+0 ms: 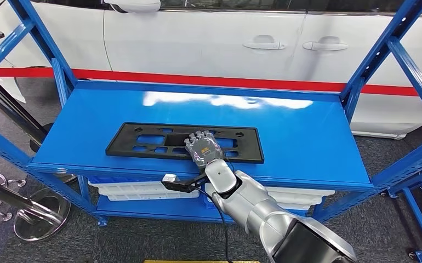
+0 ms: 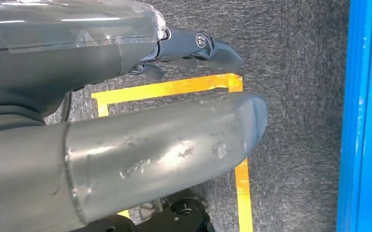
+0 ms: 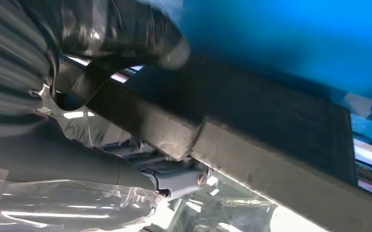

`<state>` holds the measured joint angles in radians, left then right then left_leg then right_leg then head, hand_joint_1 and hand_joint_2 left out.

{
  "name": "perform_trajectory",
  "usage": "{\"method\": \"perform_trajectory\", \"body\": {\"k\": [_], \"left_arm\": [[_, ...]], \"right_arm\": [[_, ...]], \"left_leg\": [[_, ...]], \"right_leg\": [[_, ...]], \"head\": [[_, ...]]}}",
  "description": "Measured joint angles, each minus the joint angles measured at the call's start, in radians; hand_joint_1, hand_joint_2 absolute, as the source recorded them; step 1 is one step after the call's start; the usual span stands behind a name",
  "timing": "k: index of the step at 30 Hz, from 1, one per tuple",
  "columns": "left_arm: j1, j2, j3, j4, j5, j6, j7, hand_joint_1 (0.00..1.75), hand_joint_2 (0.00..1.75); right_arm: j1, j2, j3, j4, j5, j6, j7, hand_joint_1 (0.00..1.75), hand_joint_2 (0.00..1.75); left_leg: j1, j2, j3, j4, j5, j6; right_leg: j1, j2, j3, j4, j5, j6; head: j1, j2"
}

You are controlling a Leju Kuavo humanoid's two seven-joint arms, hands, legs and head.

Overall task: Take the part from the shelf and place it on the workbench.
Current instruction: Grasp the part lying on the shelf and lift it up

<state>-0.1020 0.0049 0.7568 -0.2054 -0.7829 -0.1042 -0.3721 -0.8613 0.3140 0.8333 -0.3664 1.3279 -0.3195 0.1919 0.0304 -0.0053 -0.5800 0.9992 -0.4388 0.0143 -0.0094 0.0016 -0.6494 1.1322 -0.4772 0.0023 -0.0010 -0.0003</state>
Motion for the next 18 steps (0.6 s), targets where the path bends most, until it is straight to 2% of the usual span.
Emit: {"method": "perform_trajectory", "body": {"k": [1,2,4,6,7,8,10,11,12,13,15,16,17,18], "left_arm": [[0.000,0.000,0.000,0.000,0.002,-0.001,-0.003,0.00,0.00],[0.000,0.000,0.000,0.000,0.004,-0.001,-0.005,0.00,0.00],[-0.001,0.000,0.000,0.000,0.007,-0.002,-0.008,0.00,0.00],[0.000,0.001,0.000,0.000,0.008,-0.004,-0.010,0.00,0.00],[-0.001,0.001,0.000,0.000,0.008,-0.005,-0.012,0.00,0.00],[-0.001,0.002,0.000,0.000,0.009,-0.006,-0.015,0.00,0.00],[0.000,0.005,0.000,0.000,0.011,-0.008,-0.020,0.00,0.00],[0.001,0.006,0.000,0.000,0.012,-0.010,-0.023,0.00,0.00],[0.003,0.008,0.001,0.000,0.012,-0.011,-0.025,0.00,0.00],[0.005,0.008,0.001,0.000,0.012,-0.012,-0.026,0.00,0.00],[0.006,0.010,0.001,0.000,0.011,-0.013,-0.026,0.00,0.00],[0.006,0.011,0.001,0.000,0.010,-0.013,-0.024,0.00,0.00],[0.006,0.012,0.001,0.000,0.007,-0.014,-0.021,0.00,0.00],[0.007,0.012,0.001,0.000,0.005,-0.015,-0.016,0.00,0.00]], "right_arm": [[-0.002,0.001,0.000,0.001,0.000,0.001,-0.002,1.75,1.75],[-0.004,0.003,0.000,0.002,-0.001,0.003,-0.003,1.75,1.75],[-0.007,0.005,0.000,0.004,-0.001,0.008,-0.005,1.75,1.75],[-0.009,0.008,0.000,0.005,-0.001,0.011,-0.006,1.75,1.75],[-0.011,0.009,0.000,0.005,-0.002,0.012,-0.008,1.75,1.75],[-0.012,0.012,0.000,0.006,-0.002,0.012,-0.010,1.75,1.75],[-0.011,0.014,0.000,0.009,-0.006,0.012,-0.014,1.75,1.75],[-0.010,0.014,0.000,0.010,-0.008,0.012,-0.015,1.75,1.75],[-0.009,0.014,0.000,0.012,-0.011,0.011,-0.016,1.75,1.75],[-0.008,0.014,0.000,0.013,-0.015,0.009,-0.019,1.75,1.75],[-0.008,0.014,-0.001,0.013,-0.022,-0.003,-0.028,1.75,1.75],[-0.008,0.014,-0.002,0.013,-0.027,-0.012,-0.034,1.75,1.75],[-0.008,0.014,-0.004,0.013,-0.035,-0.022,-0.042,1.75,1.75],[-0.008,0.014,-0.007,0.013,-0.046,-0.034,-0.053,1.75,1.75]], "left_leg": [[0.000,-0.001,0.001,-0.001,0.000,-0.005],[0.000,-0.001,0.000,-0.002,0.000,-0.010],[0.000,-0.002,0.000,-0.008,0.003,-0.024],[0.002,0.000,-0.001,-0.006,-0.005,-0.036],[0.002,0.000,-0.009,0.016,-0.020,-0.039],[0.002,0.001,-0.028,0.059,-0.047,-0.041],[0.002,0.001,-0.090,0.193,-0.109,-0.045],[0.002,0.002,-0.119,0.249,-0.126,-0.047],[0.002,0.002,-0.132,0.273,-0.124,-0.048],[0.002,0.002,-0.127,0.258,-0.103,-0.048],[0.002,0.003,-0.068,0.132,-0.033,-0.044],[0.000,0.003,-0.038,0.068,-0.010,-0.041],[-0.002,0.003,-0.018,0.026,0.001,-0.037],[-0.004,0.002,-0.010,0.006,0.001,-0.033]], "right_leg": [[0.003,0.001,0.030,-0.064,0.024,-0.005],[0.007,0.001,0.049,-0.107,0.036,-0.010],[0.014,0.002,0.055,-0.128,0.036,-0.017],[0.009,0.001,0.062,-0.142,0.042,-0.028],[0.006,0.000,0.067,-0.150,0.045,-0.035],[0.004,-0.002,0.072,-0.156,0.048,-0.040],[0.008,-0.003,0.073,-0.156,0.047,-0.045],[0.011,-0.003,0.073,-0.155,0.046,-0.046],[0.012,-0.003,0.073,-0.153,0.045,-0.047],[0.013,-0.002,0.073,-0.150,0.043,-0.046],[0.013,-0.001,0.075,-0.141,0.035,-0.042],[0.015,0.001,0.073,-0.135,0.031,-0.038],[0.017,0.002,0.071,-0.131,0.029,-0.034],[0.019,0.002,0.068,-0.130,0.028,-0.030]], "head": [[0.000,0.000],[0.000,0.000],[0.000,0.000],[0.000,0.000],[0.000,0.000],[0.000,0.000],[0.000,0.000],[0.000,0.000],[0.000,0.000],[0.000,0.000],[0.000,0.000],[0.000,0.000],[0.000,0.000],[0.000,0.000]]}}
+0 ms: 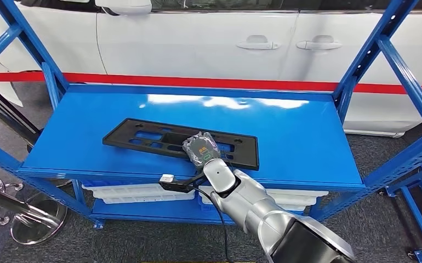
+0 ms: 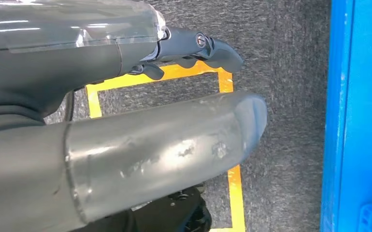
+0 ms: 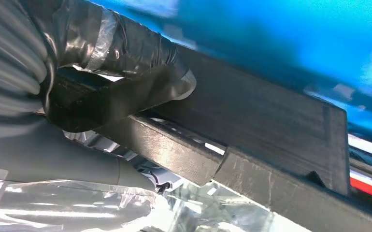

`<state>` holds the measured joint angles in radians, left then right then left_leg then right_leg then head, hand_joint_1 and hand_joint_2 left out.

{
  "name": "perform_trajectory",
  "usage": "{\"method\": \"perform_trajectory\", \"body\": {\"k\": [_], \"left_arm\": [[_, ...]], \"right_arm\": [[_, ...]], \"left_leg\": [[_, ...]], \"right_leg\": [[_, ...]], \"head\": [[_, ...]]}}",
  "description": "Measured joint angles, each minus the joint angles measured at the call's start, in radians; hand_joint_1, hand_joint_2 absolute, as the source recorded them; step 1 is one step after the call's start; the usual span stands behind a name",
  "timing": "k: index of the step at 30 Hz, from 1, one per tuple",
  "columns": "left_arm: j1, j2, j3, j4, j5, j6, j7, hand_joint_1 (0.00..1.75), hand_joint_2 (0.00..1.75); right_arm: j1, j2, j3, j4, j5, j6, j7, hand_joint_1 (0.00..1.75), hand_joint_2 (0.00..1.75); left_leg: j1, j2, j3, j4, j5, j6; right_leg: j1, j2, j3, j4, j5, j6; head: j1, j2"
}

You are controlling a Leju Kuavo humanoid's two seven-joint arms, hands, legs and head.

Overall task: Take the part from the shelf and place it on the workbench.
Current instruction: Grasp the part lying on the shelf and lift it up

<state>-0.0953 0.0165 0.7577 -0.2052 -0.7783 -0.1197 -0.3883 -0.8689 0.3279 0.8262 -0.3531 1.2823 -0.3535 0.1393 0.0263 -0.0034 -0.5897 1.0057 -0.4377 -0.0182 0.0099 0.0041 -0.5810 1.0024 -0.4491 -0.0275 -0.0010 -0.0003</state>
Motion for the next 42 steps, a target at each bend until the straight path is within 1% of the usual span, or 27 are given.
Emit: {"method": "perform_trajectory", "body": {"k": [2,4,5,7,8,9,10,11,12,14,17,19,21,23,24,25,26,28,30,33,34,36,38,39,40,41,42], "left_arm": [[0.004,0.000,0.000,0.000,-0.003,-0.004,0.009,0.00,0.00],[0.007,0.000,0.000,0.000,-0.005,-0.006,0.014,0.00,0.00],[0.008,-0.001,0.000,0.000,-0.005,-0.005,0.015,0.00,0.00],[0.013,0.000,0.002,0.000,-0.005,0.002,0.015,0.00,0.00],[0.017,0.000,0.004,0.000,-0.002,0.006,0.011,0.00,0.00],[0.023,0.000,0.008,0.000,0.005,0.011,0.002,0.00,0.00],[0.028,-0.001,0.015,0.000,0.013,0.015,-0.009,0.00,0.00],[0.034,-0.001,0.024,0.000,0.021,0.019,-0.018,0.00,0.00],[0.040,-0.001,0.033,0.000,0.028,0.021,-0.026,0.00,0.00],[0.049,-0.005,0.050,0.000,0.039,0.017,-0.040,0.00,0.00],[0.060,-0.008,0.080,0.000,0.060,0.008,-0.065,0.00,0.00],[0.069,-0.008,0.098,0.000,0.070,0.005,-0.074,0.00,0.00],[0.072,-0.008,0.113,0.000,0.080,0.004,-0.077,0.00,0.00],[0.072,-0.008,0.130,0.000,0.091,0.005,-0.073,0.00,0.00],[0.072,-0.008,0.139,0.000,0.096,0.006,-0.070,0.00,0.00],[0.073,-0.008,0.147,0.000,0.099,0.007,-0.067,0.00,0.00],[0.073,-0.008,0.153,0.000,0.101,0.008,-0.064,0.00,0.00],[0.070,-0.008,0.162,0.000,0.104,0.010,-0.062,0.00,0.00],[0.067,-0.009,0.171,0.000,0.109,0.012,-0.056,0.00,0.00],[0.065,-0.010,0.186,0.000,0.115,0.014,-0.041,0.00,0.00],[0.065,-0.011,0.191,0.000,0.116,0.015,-0.035,0.00,0.00],[0.063,-0.013,0.201,0.000,0.114,0.019,-0.020,0.00,0.00],[0.062,-0.016,0.209,0.000,0.109,0.023,0.000,0.00,0.00],[0.062,-0.017,0.213,0.000,0.106,0.025,0.011,0.00,0.00],[0.063,-0.019,0.216,0.000,0.103,0.026,0.020,0.00,0.00],[0.063,-0.020,0.220,0.000,0.101,0.027,0.026,0.00,0.00],[0.063,-0.021,0.223,0.000,0.098,0.028,0.031,0.00,0.00]], "right_arm": [[0.002,-0.001,-0.011,-0.002,-0.029,-0.025,-0.027,1.75,1.75],[0.003,-0.001,-0.027,-0.010,-0.071,-0.057,-0.063,1.75,1.75],[0.005,-0.003,-0.037,-0.019,-0.104,-0.080,-0.092,1.75,1.75],[0.017,-0.011,-0.072,-0.051,-0.210,-0.138,-0.183,1.75,1.75],[0.029,-0.019,-0.096,-0.078,-0.281,-0.160,-0.241,1.75,1.75],[0.045,-0.030,-0.125,-0.119,-0.366,-0.169,-0.306,1.75,1.75],[0.067,-0.048,-0.157,-0.180,-0.465,-0.163,-0.370,1.75,1.75],[0.093,-0.069,-0.186,-0.255,-0.561,-0.146,-0.424,1.75,1.75],[0.123,-0.096,-0.214,-0.348,-0.658,-0.122,-0.470,1.75,1.75],[0.186,-0.155,-0.265,-0.546,-0.830,-0.066,-0.531,1.75,1.75],[0.312,-0.247,-0.341,-0.854,-1.062,0.047,-0.613,1.75,1.75],[0.396,-0.297,-0.382,-1.039,-1.174,0.128,-0.658,1.75,1.75],[0.464,-0.331,-0.407,-1.186,-1.260,0.207,-0.690,1.75,1.75],[0.530,-0.362,-0.425,-1.314,-1.363,0.315,-0.713,1.75,1.75],[0.561,-0.374,-0.431,-1.371,-1.412,0.370,-0.720,1.75,1.75],[0.588,-0.384,-0.433,-1.420,-1.448,0.412,-0.723,1.75,1.75],[0.611,-0.391,-0.435,-1.460,-1.471,0.440,-0.724,1.75,1.75],[0.641,-0.403,-0.437,-1.524,-1.495,0.472,-0.725,1.75,1.75],[0.656,-0.414,-0.441,-1.569,-1.537,0.519,-0.718,1.75,1.75],[0.676,-0.425,-0.444,-1.615,-1.638,0.640,-0.700,1.75,1.75],[0.684,-0.429,-0.445,-1.628,-1.673,0.691,-0.693,1.75,1.75],[0.704,-0.435,-0.445,-1.652,-1.712,0.789,-0.683,1.75,1.75],[0.741,-0.443,-0.444,-1.674,-1.671,0.847,-0.697,1.75,1.75],[0.765,-0.449,-0.444,-1.682,-1.627,0.857,-0.715,1.75,1.75],[0.787,-0.454,-0.444,-1.686,-1.584,0.858,-0.735,1.75,1.75],[0.804,-0.460,-0.444,-1.689,-1.548,0.857,-0.754,1.75,1.75],[0.817,-0.468,-0.444,-1.690,-1.521,0.856,-0.770,1.75,1.75]], "left_leg": [[-0.001,-0.001,0.000,-0.003,0.001,0.010],[0.002,0.000,0.000,-0.005,0.003,0.022],[0.004,0.000,0.001,-0.006,0.004,0.029],[0.002,0.001,0.000,-0.006,0.003,0.036],[0.001,0.001,0.000,-0.006,0.002,0.037],[0.001,0.000,0.001,-0.006,0.002,0.038],[0.001,-0.001,0.003,-0.006,0.001,0.038],[0.001,-0.003,0.006,-0.006,0.000,0.038],[0.000,-0.005,0.009,-0.006,-0.001,0.037],[-0.002,-0.009,0.012,-0.007,-0.005,0.033],[0.000,-0.014,0.013,-0.011,-0.006,0.020],[-0.001,-0.010,0.010,0.001,-0.023,0.012],[0.000,-0.004,-0.020,0.082,-0.080,0.008],[0.001,-0.002,-0.074,0.210,-0.148,0.003],[0.001,-0.002,-0.091,0.252,-0.162,0.001],[0.001,-0.002,-0.092,0.259,-0.156,0.000],[0.001,-0.002,-0.074,0.226,-0.133,0.000],[0.001,-0.002,-0.003,0.093,-0.076,0.006],[-0.003,-0.003,0.042,0.007,-0.047,0.014],[-0.006,-0.004,0.041,-0.002,-0.033,0.030],[-0.005,-0.002,0.038,-0.004,-0.027,0.038],[-0.002,0.001,0.027,-0.009,-0.013,0.053],[-0.003,0.002,0.011,-0.008,-0.002,0.058],[-0.004,0.002,0.003,-0.008,0.004,0.057],[-0.004,0.002,-0.005,-0.007,0.010,0.056],[-0.004,0.002,-0.014,-0.007,0.016,0.054],[-0.004,0.002,-0.021,-0.007,0.023,0.051]], "right_leg": [[0.001,0.001,-0.003,0.000,0.000,0.007],[-0.001,0.001,-0.013,0.025,-0.021,0.017],[-0.003,0.001,-0.031,0.066,-0.046,0.024],[-0.010,0.000,-0.094,0.199,-0.112,0.034],[-0.012,0.000,-0.124,0.261,-0.134,0.036],[-0.013,0.000,-0.142,0.293,-0.137,0.038],[-0.014,0.000,-0.141,0.285,-0.119,0.037],[-0.014,0.000,-0.120,0.239,-0.085,0.034],[-0.012,0.000,-0.085,0.166,-0.044,0.027],[-0.005,-0.003,-0.024,0.040,0.003,0.009],[0.000,-0.007,-0.006,-0.005,0.004,-0.002],[-0.007,-0.009,0.003,-0.020,0.011,-0.005],[-0.014,-0.010,0.011,-0.032,0.018,-0.009],[-0.012,-0.010,0.008,-0.027,0.017,-0.013],[-0.011,-0.009,0.005,-0.021,0.015,-0.013],[-0.011,-0.008,0.000,-0.014,0.013,-0.012],[-0.010,-0.006,-0.004,-0.008,0.011,-0.011],[-0.010,-0.004,-0.008,0.000,0.008,-0.006],[-0.007,-0.002,-0.010,0.004,0.010,0.003],[-0.008,0.000,-0.014,0.007,0.015,0.021],[-0.009,0.000,-0.018,0.014,0.006,0.027],[-0.015,0.001,-0.041,0.080,-0.058,0.037],[-0.019,0.000,-0.078,0.204,-0.147,0.046],[-0.021,0.000,-0.089,0.255,-0.175,0.049],[-0.023,0.000,-0.087,0.277,-0.183,0.050],[-0.024,0.000,-0.066,0.261,-0.173,0.051],[-0.024,0.000,-0.027,0.209,-0.149,0.049]], "head": [[0.000,0.000],[0.000,0.000],[0.000,0.000],[0.000,0.000],[0.000,0.000],[0.000,0.000],[0.000,0.000],[0.000,0.000],[0.000,0.000],[0.000,0.000],[0.000,0.000],[0.000,0.000],[0.000,0.000],[0.000,0.000],[0.000,0.000],[0.000,0.000],[0.000,0.000],[0.000,0.000],[0.000,0.000],[0.000,0.000],[0.000,0.000],[0.001,0.000],[0.001,0.000],[0.001,0.000],[0.000,0.000],[0.000,0.000],[0.001,0.000]]}}
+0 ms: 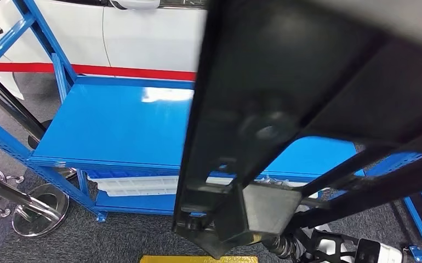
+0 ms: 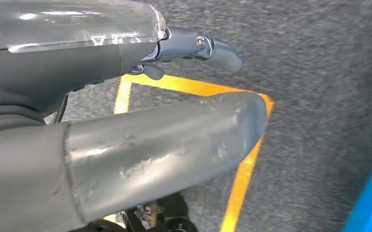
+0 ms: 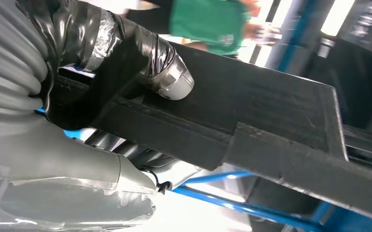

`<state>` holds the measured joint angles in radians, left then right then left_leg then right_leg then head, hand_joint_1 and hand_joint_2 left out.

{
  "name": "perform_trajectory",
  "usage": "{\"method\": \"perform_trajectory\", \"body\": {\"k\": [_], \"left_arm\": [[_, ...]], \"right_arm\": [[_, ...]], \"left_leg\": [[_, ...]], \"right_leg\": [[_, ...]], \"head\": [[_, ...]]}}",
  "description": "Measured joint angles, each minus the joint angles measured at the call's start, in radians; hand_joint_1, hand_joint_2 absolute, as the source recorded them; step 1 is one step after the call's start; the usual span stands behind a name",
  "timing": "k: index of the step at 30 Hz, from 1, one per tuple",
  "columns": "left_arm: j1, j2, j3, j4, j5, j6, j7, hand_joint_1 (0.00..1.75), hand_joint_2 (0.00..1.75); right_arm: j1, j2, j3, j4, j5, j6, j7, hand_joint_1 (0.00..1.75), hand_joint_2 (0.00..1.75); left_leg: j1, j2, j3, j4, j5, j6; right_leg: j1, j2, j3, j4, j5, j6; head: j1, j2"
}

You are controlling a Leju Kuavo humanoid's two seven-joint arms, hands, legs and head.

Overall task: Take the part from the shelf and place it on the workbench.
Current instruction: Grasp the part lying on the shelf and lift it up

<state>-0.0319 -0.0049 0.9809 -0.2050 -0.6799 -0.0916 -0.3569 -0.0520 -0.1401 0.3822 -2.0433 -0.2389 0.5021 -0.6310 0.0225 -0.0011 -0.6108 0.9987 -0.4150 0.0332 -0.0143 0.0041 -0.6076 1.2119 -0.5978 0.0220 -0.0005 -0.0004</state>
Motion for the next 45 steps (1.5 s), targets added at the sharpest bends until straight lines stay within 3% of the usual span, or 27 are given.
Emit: {"method": "perform_trajectory", "body": {"k": [3,4,7,9,11,12,13,14,15,17,18,20,22,23,24,26,27,28,30,33,35,37,38,40,42,43,45], "left_arm": [[-0.002,-0.007,0.005,0.000,-0.003,0.001,0.007,0.00,0.00],[-0.002,-0.009,0.006,0.000,-0.003,0.001,0.008,0.00,0.00],[-0.003,-0.012,0.010,0.000,-0.004,0.001,0.010,0.00,0.00],[-0.003,-0.012,0.010,0.000,-0.007,0.001,0.010,0.00,0.00],[-0.003,-0.012,0.011,0.000,-0.012,0.002,0.010,0.00,0.00],[-0.003,-0.012,0.011,0.000,-0.016,0.002,0.010,0.00,0.00],[-0.003,-0.012,0.011,0.000,-0.020,0.002,0.009,0.00,0.00],[-0.003,-0.011,0.011,0.000,-0.024,0.003,0.008,0.00,0.00],[-0.003,-0.010,0.011,0.000,-0.029,0.003,0.007,0.00,0.00],[-0.005,-0.004,0.011,0.000,-0.038,0.005,0.003,0.00,0.00],[-0.007,-0.002,0.011,0.000,-0.043,0.006,0.002,0.00,0.00],[-0.010,0.003,0.010,0.000,-0.054,0.008,0.000,0.00,0.00],[-0.009,0.005,0.010,0.000,-0.061,0.010,0.000,0.00,0.00],[-0.009,0.006,0.010,0.000,-0.063,0.011,0.000,0.00,0.00],[-0.008,0.007,0.010,0.000,-0.065,0.011,0.000,0.00,0.00],[-0.008,0.008,0.010,0.000,-0.070,0.011,-0.001,0.00,0.00],[-0.008,0.009,0.010,0.000,-0.073,0.011,-0.002,0.00,0.00],[-0.008,0.009,0.010,0.000,-0.076,0.011,-0.003,0.00,0.00],[-0.008,0.011,0.010,0.000,-0.081,0.010,-0.004,0.00,0.00],[-0.008,0.012,0.010,0.000,-0.089,0.010,-0.007,0.00,0.00],[-0.009,0.011,0.010,0.000,-0.093,0.009,-0.009,0.00,0.00],[-0.011,0.013,0.010,0.000,-0.099,0.010,-0.012,0.00,0.00],[-0.012,0.014,0.010,0.000,-0.103,0.010,-0.014,0.00,0.00],[-0.013,0.017,0.010,-0.001,-0.109,0.014,-0.017,0.00,0.00],[-0.011,0.021,0.010,-0.001,-0.112,0.017,-0.018,0.00,0.00],[-0.010,0.023,0.010,-0.001,-0.114,0.018,-0.018,0.00,0.00],[-0.011,0.027,0.010,-0.001,-0.116,0.019,-0.018,0.00,0.00]], "right_arm": [[0.028,-0.017,0.000,-0.013,0.031,-0.003,-0.022,1.75,1.75],[0.036,-0.020,0.000,-0.018,0.032,-0.002,-0.024,1.75,1.75],[0.049,-0.028,0.000,-0.025,0.033,-0.002,-0.026,1.75,1.75],[0.058,-0.030,0.000,-0.028,0.051,-0.011,-0.027,1.75,1.75],[0.079,-0.033,0.000,-0.029,0.091,-0.032,-0.031,1.75,1.75],[0.092,-0.037,0.000,-0.030,0.113,-0.043,-0.036,1.75,1.75],[0.107,-0.041,0.000,-0.030,0.133,-0.053,-0.041,1.75,1.75],[0.120,-0.046,0.000,-0.030,0.153,-0.065,-0.047,1.75,1.75],[0.131,-0.051,0.000,-0.030,0.172,-0.080,-0.053,1.75,1.75],[0.149,-0.060,0.001,-0.031,0.212,-0.117,-0.060,1.75,1.75],[0.155,-0.064,0.002,-0.032,0.231,-0.139,-0.062,1.75,1.75],[0.162,-0.074,0.008,-0.035,0.260,-0.181,-0.064,1.75,1.75],[0.170,-0.086,0.014,-0.040,0.280,-0.210,-0.066,1.75,1.75],[0.174,-0.093,0.016,-0.044,0.289,-0.219,-0.067,1.75,1.75],[0.178,-0.100,0.018,-0.048,0.298,-0.228,-0.067,1.75,1.75],[0.182,-0.115,0.023,-0.058,0.314,-0.244,-0.068,1.75,1.75],[0.182,-0.122,0.027,-0.062,0.321,-0.250,-0.068,1.75,1.75],[0.183,-0.130,0.032,-0.067,0.328,-0.255,-0.068,1.75,1.75],[0.183,-0.146,0.046,-0.081,0.336,-0.264,-0.068,1.75,1.75],[0.178,-0.168,0.070,-0.108,0.340,-0.284,-0.068,1.75,1.75],[0.172,-0.178,0.087,-0.124,0.339,-0.294,-0.069,1.75,1.75],[0.171,-0.185,0.101,-0.133,0.336,-0.299,-0.069,1.75,1.75],[0.169,-0.186,0.107,-0.136,0.333,-0.300,-0.069,1.75,1.75],[0.164,-0.189,0.118,-0.137,0.329,-0.300,-0.069,1.75,1.75],[0.160,-0.190,0.126,-0.138,0.328,-0.300,-0.068,1.75,1.75],[0.159,-0.190,0.129,-0.138,0.327,-0.298,-0.068,1.75,1.75],[0.159,-0.190,0.134,-0.138,0.325,-0.295,-0.068,1.75,1.75]], "left_leg": [[0.003,0.000,-0.011,-0.003,0.020,-0.014],[0.005,0.000,-0.010,-0.006,0.026,-0.021],[0.006,-0.001,-0.010,-0.013,0.036,-0.042],[0.004,-0.002,-0.031,0.042,-0.026,-0.048],[0.005,-0.002,-0.068,0.169,-0.130,-0.050],[0.005,-0.002,-0.080,0.230,-0.161,-0.052],[0.005,-0.002,-0.082,0.269,-0.171,-0.053],[0.005,-0.002,-0.067,0.274,-0.159,-0.055],[0.005,-0.002,-0.032,0.240,-0.134,-0.055],[0.004,-0.002,0.073,0.101,-0.092,-0.052],[0.003,-0.002,0.119,0.032,-0.086,-0.049],[-0.002,-0.004,0.159,-0.038,-0.089,-0.044],[0.000,-0.003,0.150,-0.048,-0.083,-0.033],[0.001,-0.002,0.144,-0.050,-0.077,-0.023],[0.002,0.001,0.135,-0.052,-0.068,-0.011],[-0.001,0.007,0.113,-0.048,-0.053,0.004],[-0.003,0.012,0.101,-0.045,-0.046,0.008],[-0.005,0.016,0.089,-0.041,-0.040,0.009],[-0.009,0.025,0.068,-0.035,-0.029,0.009],[-0.014,0.043,0.052,-0.031,-0.013,0.003],[-0.013,0.059,0.048,-0.032,-0.002,-0.007],[-0.011,0.071,0.046,-0.032,0.005,-0.020],[-0.011,0.064,0.040,-0.023,-0.009,-0.025],[-0.011,0.033,0.014,0.047,-0.083,-0.033],[-0.010,0.011,-0.024,0.179,-0.174,-0.039],[-0.010,0.009,-0.035,0.234,-0.194,-0.042],[-0.008,0.008,-0.013,0.253,-0.166,-0.047]], "right_leg": [[0.008,0.001,0.140,-0.212,0.061,-0.015],[0.013,0.001,0.160,-0.246,0.067,-0.019],[0.016,-0.003,0.154,-0.264,0.088,-0.034],[0.011,-0.009,0.141,-0.275,0.111,-0.050],[0.011,-0.013,0.117,-0.272,0.131,-0.059],[0.012,-0.014,0.102,-0.268,0.139,-0.059],[0.013,-0.015,0.086,-0.264,0.148,-0.058],[0.012,-0.016,0.071,-0.260,0.156,-0.057],[0.012,-0.017,0.057,-0.256,0.163,-0.054],[0.011,-0.017,0.037,-0.247,0.174,-0.045],[0.013,-0.017,0.031,-0.244,0.180,-0.040],[0.015,-0.017,0.021,-0.242,0.195,-0.029],[0.014,-0.016,0.013,-0.240,0.202,-0.018],[0.012,-0.015,0.005,-0.225,0.185,-0.012],[0.010,-0.013,-0.009,-0.190,0.151,-0.006],[0.007,-0.011,-0.051,-0.064,0.052,0.003],[0.006,-0.010,-0.067,0.002,0.017,0.006],[0.006,-0.010,-0.072,0.044,0.004,0.007],[0.007,-0.011,-0.030,0.024,0.034,0.003],[0.021,-0.041,0.122,-0.189,0.088,-0.026],[0.032,-0.056,0.170,-0.272,0.087,-0.039],[0.032,-0.046,0.164,-0.286,0.102,-0.047],[0.029,-0.039,0.159,-0.291,0.114,-0.052],[0.021,-0.028,0.138,-0.297,0.139,-0.062],[0.022,-0.013,0.103,-0.285,0.157,-0.067],[0.022,-0.006,0.085,-0.277,0.165,-0.066],[0.019,0.004,0.047,-0.256,0.178,-0.062]], "head": [[0.000,0.000],[0.000,0.000],[0.000,0.000],[-0.001,0.000],[-0.001,0.000],[-0.001,0.000],[-0.001,0.000],[-0.001,0.000],[-0.001,0.000],[-0.001,0.000],[-0.001,0.000],[-0.001,0.000],[0.000,0.000],[0.000,0.000],[0.000,0.000],[0.000,0.000],[0.000,0.000],[0.000,0.000],[0.000,0.000],[0.000,0.000],[0.000,0.000],[0.000,0.000],[0.000,0.000],[0.000,0.000],[0.000,0.000],[0.000,0.000],[0.000,0.000]]}}
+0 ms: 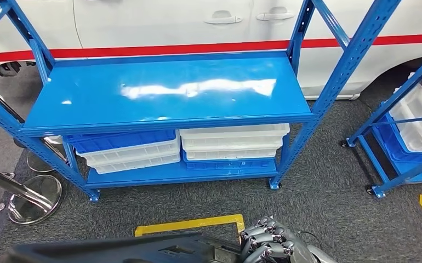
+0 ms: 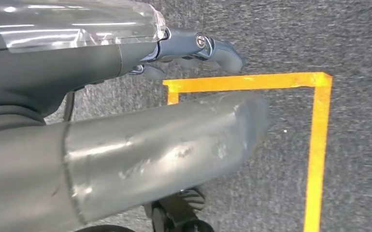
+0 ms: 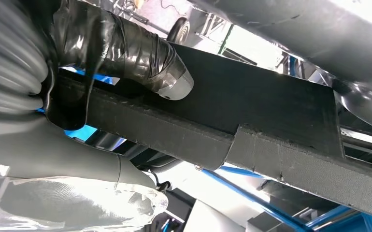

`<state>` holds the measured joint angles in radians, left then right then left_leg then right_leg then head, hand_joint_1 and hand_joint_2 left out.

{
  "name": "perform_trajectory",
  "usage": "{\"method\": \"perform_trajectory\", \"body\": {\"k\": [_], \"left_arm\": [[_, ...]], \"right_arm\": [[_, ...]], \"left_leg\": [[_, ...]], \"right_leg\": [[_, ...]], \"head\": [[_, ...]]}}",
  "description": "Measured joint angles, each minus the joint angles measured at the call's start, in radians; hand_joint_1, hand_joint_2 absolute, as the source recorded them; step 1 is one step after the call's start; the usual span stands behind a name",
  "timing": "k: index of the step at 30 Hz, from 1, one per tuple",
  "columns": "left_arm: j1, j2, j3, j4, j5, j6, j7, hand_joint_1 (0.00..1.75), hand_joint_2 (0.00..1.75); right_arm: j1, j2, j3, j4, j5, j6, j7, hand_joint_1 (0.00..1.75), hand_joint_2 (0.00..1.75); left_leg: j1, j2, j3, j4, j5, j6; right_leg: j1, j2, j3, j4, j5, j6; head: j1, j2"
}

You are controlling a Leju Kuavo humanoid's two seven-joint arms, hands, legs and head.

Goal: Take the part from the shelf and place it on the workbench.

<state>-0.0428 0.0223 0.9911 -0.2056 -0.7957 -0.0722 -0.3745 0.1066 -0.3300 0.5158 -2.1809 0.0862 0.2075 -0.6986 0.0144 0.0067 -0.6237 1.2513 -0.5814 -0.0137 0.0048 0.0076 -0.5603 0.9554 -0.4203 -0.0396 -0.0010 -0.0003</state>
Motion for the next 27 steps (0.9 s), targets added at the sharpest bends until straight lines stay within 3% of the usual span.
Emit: {"method": "perform_trajectory", "body": {"k": [2,4,6,8,10,12,13,14,15,16,18,20,22,24,25,27], "left_arm": [[-0.002,0.004,0.000,0.000,-0.002,0.002,0.001,0.00,0.00],[-0.004,0.009,0.000,0.000,-0.003,0.005,0.002,0.00,0.00],[-0.004,0.011,0.000,0.000,-0.004,0.008,0.003,0.00,0.00],[-0.003,0.012,0.000,0.000,-0.004,0.009,0.004,0.00,0.00],[-0.003,0.014,0.000,0.000,-0.006,0.009,0.004,0.00,0.00],[-0.003,0.016,0.001,0.000,-0.009,0.009,0.001,0.00,0.00],[-0.003,0.017,0.001,0.000,-0.011,0.009,0.000,0.00,0.00],[-0.003,0.018,0.001,0.000,-0.012,0.008,-0.002,0.00,0.00],[-0.004,0.019,0.001,0.000,-0.013,0.008,-0.003,0.00,0.00],[-0.004,0.019,0.001,0.000,-0.014,0.007,-0.003,0.00,0.00],[-0.005,0.019,0.002,0.000,-0.014,0.006,-0.003,0.00,0.00],[-0.006,0.019,0.002,0.000,-0.015,0.006,-0.004,0.00,0.00],[-0.006,0.019,0.003,0.000,-0.015,0.006,-0.004,0.00,0.00],[-0.005,0.019,0.006,0.000,-0.018,0.007,-0.003,0.00,0.00],[-0.004,0.019,0.008,0.000,-0.019,0.007,-0.003,0.00,0.00],[-0.003,0.019,0.012,0.000,-0.020,0.008,-0.002,0.00,0.00]], "right_arm": [[0.000,0.000,0.002,0.000,0.001,0.000,0.000,1.75,1.75],[-0.003,-0.001,0.003,-0.002,0.009,-0.008,0.000,1.75,1.75],[-0.007,-0.002,0.006,-0.003,0.014,-0.014,0.001,1.75,1.75],[-0.009,-0.005,0.007,-0.004,0.015,-0.014,0.001,1.75,1.75],[-0.011,-0.009,0.008,-0.004,0.014,-0.014,0.002,1.75,1.75],[-0.014,-0.011,0.008,-0.004,0.009,-0.012,0.003,1.75,1.75],[-0.016,-0.012,0.008,-0.004,0.006,-0.011,0.004,1.75,1.75],[-0.017,-0.012,0.009,-0.004,0.003,-0.009,0.004,1.75,1.75],[-0.018,-0.012,0.009,-0.004,0.001,-0.008,0.004,1.75,1.75],[-0.019,-0.013,0.009,-0.004,-0.001,-0.007,0.005,1.75,1.75],[-0.024,-0.013,0.009,-0.004,-0.004,-0.006,0.005,1.75,1.75],[-0.029,-0.014,0.010,-0.004,-0.006,-0.005,0.006,1.75,1.75],[-0.030,-0.014,0.010,-0.005,-0.008,0.001,0.006,1.75,1.75],[-0.029,-0.014,0.011,-0.004,-0.010,0.008,0.006,1.75,1.75],[-0.028,-0.014,0.011,-0.004,-0.011,0.010,0.006,1.75,1.75],[-0.025,-0.014,0.013,-0.004,-0.012,0.013,0.006,1.75,1.75]], "left_leg": [[0.004,-0.002,0.083,-0.110,0.054,-0.005],[0.003,-0.009,0.164,-0.240,0.062,-0.004],[-0.002,-0.016,0.188,-0.289,0.053,0.006],[0.000,-0.012,0.175,-0.287,0.063,0.024],[0.004,-0.003,0.154,-0.288,0.080,0.045],[0.002,0.004,0.130,-0.285,0.098,0.056],[0.000,0.008,0.117,-0.282,0.107,0.057],[-0.002,0.010,0.102,-0.278,0.117,0.057],[-0.003,0.012,0.087,-0.274,0.125,0.056],[-0.005,0.014,0.072,-0.271,0.133,0.055],[-0.010,0.015,0.051,-0.266,0.149,0.052],[-0.010,0.015,0.041,-0.266,0.165,0.044],[-0.007,0.016,0.036,-0.270,0.183,0.030],[-0.005,0.011,0.027,-0.258,0.165,0.018],[-0.005,0.008,0.016,-0.230,0.130,0.013],[-0.003,0.003,-0.015,-0.120,0.026,0.006]], "right_leg": [[-0.004,0.006,-0.030,0.018,0.011,0.009],[-0.004,0.009,-0.047,0.028,0.024,0.023],[-0.001,0.010,-0.055,0.032,0.038,0.034],[-0.002,0.010,-0.061,0.038,0.037,0.043],[-0.006,0.007,-0.082,0.094,-0.027,0.055],[-0.010,0.002,-0.115,0.218,-0.130,0.064],[-0.012,0.000,-0.126,0.278,-0.160,0.067],[-0.012,-0.001,-0.125,0.317,-0.167,0.067],[-0.011,-0.002,-0.108,0.321,-0.153,0.065],[-0.010,-0.002,-0.073,0.288,-0.126,0.060],[-0.002,-0.003,0.033,0.148,-0.092,0.039],[0.006,-0.006,0.108,0.029,-0.098,0.022],[0.011,-0.007,0.118,-0.004,-0.096,0.014],[0.007,-0.011,0.105,-0.013,-0.072,0.007],[0.004,-0.012,0.094,-0.017,-0.059,0.002],[0.003,-0.013,0.064,-0.013,-0.038,-0.004]], "head": [[0.000,0.000],[0.000,0.000],[0.000,0.000],[0.001,0.000],[0.001,0.000],[0.001,0.000],[0.001,0.000],[0.001,0.000],[0.001,0.000],[0.001,0.000],[0.001,0.000],[0.001,0.000],[0.001,0.000],[0.001,0.000],[0.001,0.000],[0.000,0.000]]}}
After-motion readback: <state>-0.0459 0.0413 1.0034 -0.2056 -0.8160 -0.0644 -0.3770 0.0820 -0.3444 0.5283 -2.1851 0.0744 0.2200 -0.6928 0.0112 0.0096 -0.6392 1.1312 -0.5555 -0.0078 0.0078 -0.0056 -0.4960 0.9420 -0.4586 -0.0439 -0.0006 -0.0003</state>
